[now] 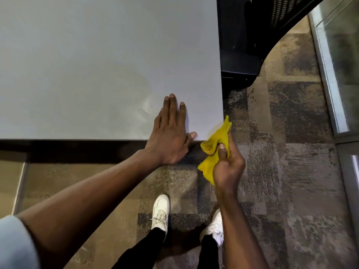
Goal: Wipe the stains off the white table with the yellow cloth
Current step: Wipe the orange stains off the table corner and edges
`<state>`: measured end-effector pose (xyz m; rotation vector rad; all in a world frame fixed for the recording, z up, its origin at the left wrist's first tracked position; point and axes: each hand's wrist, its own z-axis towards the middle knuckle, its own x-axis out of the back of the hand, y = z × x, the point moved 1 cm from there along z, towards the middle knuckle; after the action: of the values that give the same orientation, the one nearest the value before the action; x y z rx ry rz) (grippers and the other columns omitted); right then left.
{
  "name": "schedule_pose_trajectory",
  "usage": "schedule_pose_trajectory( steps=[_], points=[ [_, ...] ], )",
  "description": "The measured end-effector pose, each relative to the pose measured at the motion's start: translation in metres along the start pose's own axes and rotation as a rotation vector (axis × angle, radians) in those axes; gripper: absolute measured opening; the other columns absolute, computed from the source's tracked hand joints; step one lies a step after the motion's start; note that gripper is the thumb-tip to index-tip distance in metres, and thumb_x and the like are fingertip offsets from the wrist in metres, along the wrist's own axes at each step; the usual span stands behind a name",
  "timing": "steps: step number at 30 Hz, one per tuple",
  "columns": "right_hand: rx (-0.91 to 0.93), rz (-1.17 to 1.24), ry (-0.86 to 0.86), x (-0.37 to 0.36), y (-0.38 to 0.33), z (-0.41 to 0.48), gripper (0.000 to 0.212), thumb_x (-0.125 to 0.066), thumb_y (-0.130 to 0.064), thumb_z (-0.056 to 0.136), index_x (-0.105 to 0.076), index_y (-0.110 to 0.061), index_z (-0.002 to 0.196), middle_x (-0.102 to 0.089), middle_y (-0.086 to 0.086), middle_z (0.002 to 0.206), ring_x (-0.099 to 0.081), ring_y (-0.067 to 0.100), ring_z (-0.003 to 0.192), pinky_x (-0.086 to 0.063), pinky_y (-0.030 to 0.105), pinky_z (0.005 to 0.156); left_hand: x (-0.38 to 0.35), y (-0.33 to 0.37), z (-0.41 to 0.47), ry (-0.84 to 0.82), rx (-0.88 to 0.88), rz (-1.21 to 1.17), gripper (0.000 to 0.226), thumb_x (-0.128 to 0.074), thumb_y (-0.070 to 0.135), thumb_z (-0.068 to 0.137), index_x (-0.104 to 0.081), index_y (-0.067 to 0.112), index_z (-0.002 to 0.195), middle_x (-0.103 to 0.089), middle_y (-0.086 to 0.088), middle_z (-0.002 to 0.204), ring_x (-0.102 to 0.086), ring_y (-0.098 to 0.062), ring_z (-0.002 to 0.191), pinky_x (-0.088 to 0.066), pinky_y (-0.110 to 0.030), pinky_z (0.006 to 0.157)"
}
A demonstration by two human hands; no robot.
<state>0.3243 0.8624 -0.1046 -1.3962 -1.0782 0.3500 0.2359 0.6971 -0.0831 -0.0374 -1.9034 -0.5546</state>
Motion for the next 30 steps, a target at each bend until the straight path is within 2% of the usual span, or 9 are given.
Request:
schedule_pose_trajectory(
  steps=[2,5,8,13,18,22,24,26,30],
  points=[
    [-0.143,0.148,0.014,-0.002,-0.002,0.009,0.044,-0.054,-0.004,0.104,-0.058,-0.015,0.146,-0.072,0.011,0.132,-0.069,0.027,0.121,-0.055,0.052,0.105,0.01,-0.024,-0.008,0.062,-0.053,0.008,0.087,-0.033,0.061,0.111,-0.004,0.007,0.173,0.022,-0.019,0.179,0.022,-0.036,0.167,-0.009,-0.056,0.134],
    [-0.223,0.227,0.113,-0.015,-0.012,0.001,0.04,-0.053,-0.006,0.103,-0.063,-0.014,0.141,-0.075,-0.005,0.122,-0.071,0.016,0.114,-0.057,0.044,0.103,0.028,-0.069,-0.019,0.103,0.032,0.073,0.091,-0.027,0.067,0.108,-0.004,0.008,0.173,0.024,-0.019,0.179,0.025,-0.037,0.166,0.003,-0.054,0.135],
    [-0.279,0.288,0.271,-0.038,-0.027,-0.022,0.041,-0.053,-0.007,0.104,-0.062,-0.017,0.143,-0.074,0.003,0.121,-0.071,0.024,0.11,-0.057,0.047,0.102,0.039,-0.108,-0.029,0.066,0.112,0.103,0.095,-0.023,0.071,0.107,0.004,0.009,0.173,0.028,-0.02,0.177,0.03,-0.036,0.164,0.013,-0.052,0.133],
    [-0.228,0.251,0.373,-0.081,-0.052,-0.06,0.024,-0.051,-0.004,0.105,-0.069,-0.003,0.121,-0.075,0.012,0.101,-0.061,-0.004,0.068,-0.047,0.007,0.069,0.04,-0.129,-0.037,0.052,0.105,0.083,0.094,-0.018,0.073,0.105,0.009,0.014,0.173,0.026,-0.018,0.178,0.026,-0.034,0.166,0.009,-0.051,0.134],
    [-0.24,0.275,0.312,-0.094,-0.067,-0.092,0.025,-0.052,-0.001,0.104,-0.071,-0.003,0.121,-0.074,0.002,0.09,-0.062,-0.004,0.066,-0.043,0.005,0.065,0.039,-0.128,-0.036,0.078,0.117,0.095,0.093,-0.016,0.075,0.104,0.006,0.016,0.174,0.022,-0.018,0.18,0.021,-0.033,0.168,0.005,-0.052,0.135],
    [-0.113,0.444,0.451,-0.067,-0.073,-0.082,0.033,-0.048,-0.003,0.105,-0.064,-0.003,0.134,-0.076,0.004,0.099,-0.07,-0.005,0.074,-0.054,0.012,0.069,0.044,-0.132,-0.039,0.051,0.099,0.077,0.093,-0.017,0.078,0.104,0.008,0.022,0.174,0.024,-0.012,0.18,0.023,-0.028,0.167,0.005,-0.049,0.135],
    [0.004,0.274,0.427,-0.054,-0.074,-0.067,0.039,-0.049,-0.003,0.102,-0.061,-0.011,0.139,-0.076,0.006,0.118,-0.072,0.002,0.106,-0.057,0.019,0.087,0.046,-0.133,-0.04,0.041,0.089,0.066,0.092,-0.019,0.078,0.104,0.009,0.024,0.174,0.024,-0.01,0.18,0.024,-0.026,0.167,0.006,-0.048,0.135],
    [0.118,-0.09,0.26,-0.048,-0.068,-0.048,0.053,-0.05,-0.001,0.099,-0.049,-0.01,0.152,-0.053,0.011,0.156,-0.043,0.022,0.15,-0.04,0.035,0.121,0.047,-0.133,-0.04,0.031,0.087,0.072,0.093,-0.017,0.078,0.103,0.01,0.024,0.173,0.025,-0.01,0.18,0.026,-0.025,0.167,0.007,-0.047,0.136],
    [0.404,-0.725,-0.158,-0.059,-0.062,-0.033,0.07,-0.042,0.0,0.089,-0.033,-0.003,0.158,-0.024,0.015,0.171,-0.009,0.033,0.162,-0.011,0.048,0.132,0.044,-0.132,-0.04,0.027,0.087,0.079,0.093,-0.014,0.078,0.104,0.014,0.021,0.172,0.029,-0.011,0.178,0.029,-0.026,0.165,0.01,-0.048,0.136]
  ],
)
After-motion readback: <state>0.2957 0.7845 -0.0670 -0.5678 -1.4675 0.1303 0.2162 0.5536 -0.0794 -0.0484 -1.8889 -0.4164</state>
